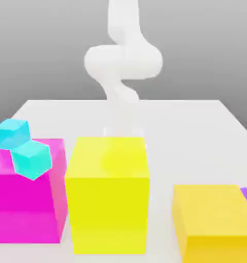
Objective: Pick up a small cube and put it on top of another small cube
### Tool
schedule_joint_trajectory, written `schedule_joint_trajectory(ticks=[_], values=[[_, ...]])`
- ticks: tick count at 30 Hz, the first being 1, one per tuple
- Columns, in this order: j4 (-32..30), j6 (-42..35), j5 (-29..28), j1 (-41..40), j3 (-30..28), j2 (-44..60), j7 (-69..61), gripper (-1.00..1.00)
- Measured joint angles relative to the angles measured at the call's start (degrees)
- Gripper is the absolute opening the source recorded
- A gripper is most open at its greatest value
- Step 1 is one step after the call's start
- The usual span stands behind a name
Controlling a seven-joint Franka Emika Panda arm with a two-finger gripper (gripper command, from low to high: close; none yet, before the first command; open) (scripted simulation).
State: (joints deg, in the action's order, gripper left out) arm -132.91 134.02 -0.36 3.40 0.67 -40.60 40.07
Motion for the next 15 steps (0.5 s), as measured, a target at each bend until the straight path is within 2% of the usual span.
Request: schedule_joint_trajectory(ticks=[15], values=[[-6.8, 13.5, -1.6, 18.8, 5.8, 31.5, -35.1, 0.00]])
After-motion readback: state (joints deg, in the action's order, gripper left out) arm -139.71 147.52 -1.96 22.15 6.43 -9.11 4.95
